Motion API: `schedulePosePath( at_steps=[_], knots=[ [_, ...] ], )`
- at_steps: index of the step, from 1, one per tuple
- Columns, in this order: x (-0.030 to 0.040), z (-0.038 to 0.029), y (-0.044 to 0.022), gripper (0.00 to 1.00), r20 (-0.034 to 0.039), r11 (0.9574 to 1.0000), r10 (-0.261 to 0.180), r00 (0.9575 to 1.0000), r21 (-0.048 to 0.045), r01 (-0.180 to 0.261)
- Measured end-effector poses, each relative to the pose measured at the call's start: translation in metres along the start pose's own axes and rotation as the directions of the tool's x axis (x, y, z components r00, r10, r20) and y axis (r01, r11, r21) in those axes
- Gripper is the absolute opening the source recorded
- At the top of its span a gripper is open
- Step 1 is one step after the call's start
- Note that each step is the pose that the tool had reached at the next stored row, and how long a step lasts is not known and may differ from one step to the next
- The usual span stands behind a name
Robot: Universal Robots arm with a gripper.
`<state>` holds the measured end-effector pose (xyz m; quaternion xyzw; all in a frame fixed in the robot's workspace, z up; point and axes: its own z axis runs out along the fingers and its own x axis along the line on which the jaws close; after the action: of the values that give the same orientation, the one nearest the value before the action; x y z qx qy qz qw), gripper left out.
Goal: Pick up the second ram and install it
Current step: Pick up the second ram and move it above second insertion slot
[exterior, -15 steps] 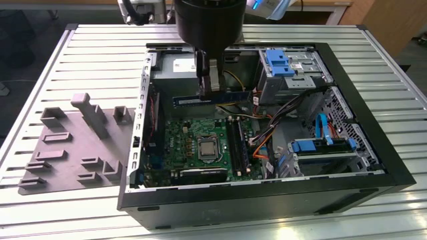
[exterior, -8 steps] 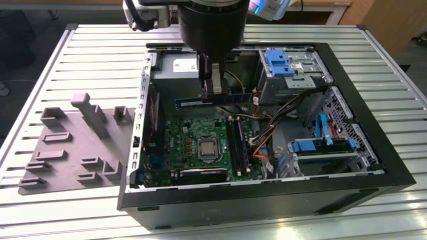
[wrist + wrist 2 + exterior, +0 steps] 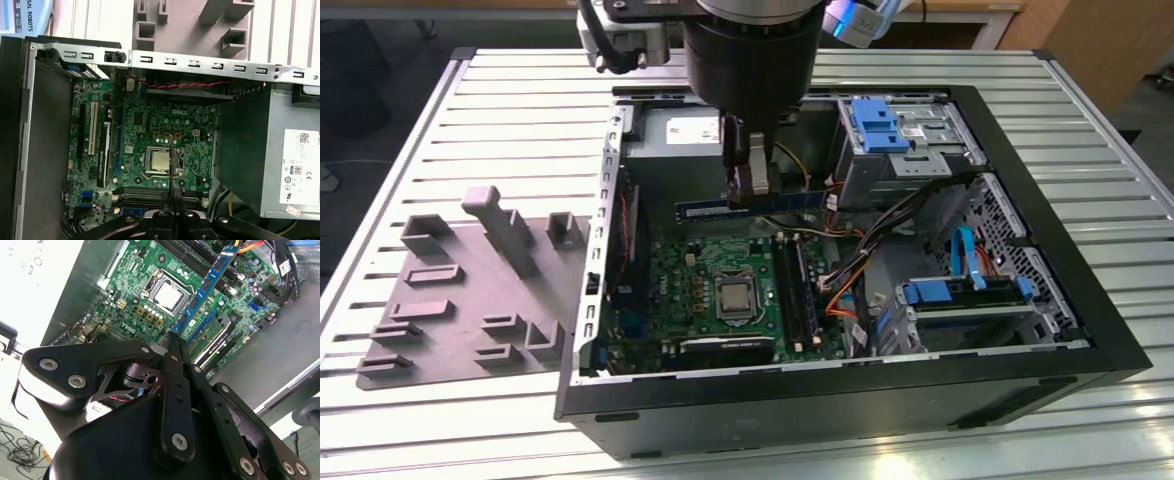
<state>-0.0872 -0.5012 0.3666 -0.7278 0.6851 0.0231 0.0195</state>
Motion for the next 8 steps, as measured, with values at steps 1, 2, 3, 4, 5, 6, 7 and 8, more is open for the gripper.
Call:
schedulePosePath(
  at_steps=[1, 2, 3, 4, 5, 6, 7, 8],
  knots=[
    [0.0001, 0.0008, -0.0002, 0.12, 0.0000, 1.0000, 0.000, 1.0000, -0.0001, 0.000],
    [0.0001, 0.0016, -0.0002, 0.12, 0.0000, 1.0000, 0.000, 1.0000, -0.0001, 0.000],
    [0.0002, 0.0023, -0.0003, 0.12, 0.0000, 1.0000, 0.000, 1.0000, -0.0002, 0.000],
    [0.0002, 0.0030, -0.0004, 0.12, 0.0000, 1.0000, 0.000, 1.0000, -0.0003, 0.000],
    [0.0002, 0.0038, -0.0004, 0.12, 0.0000, 1.0000, 0.000, 1.0000, -0.0005, 0.000],
    [0.0003, 0.0044, -0.0004, 0.12, 0.0000, 1.0000, 0.001, 1.0000, -0.0007, -0.001],
    [0.0003, 0.0051, -0.0005, 0.12, 0.0000, 1.0000, 0.001, 1.0000, -0.0008, -0.001],
    [0.0004, 0.0056, -0.0005, 0.12, 0.0000, 1.0000, 0.001, 1.0000, -0.0009, -0.001]
  ],
)
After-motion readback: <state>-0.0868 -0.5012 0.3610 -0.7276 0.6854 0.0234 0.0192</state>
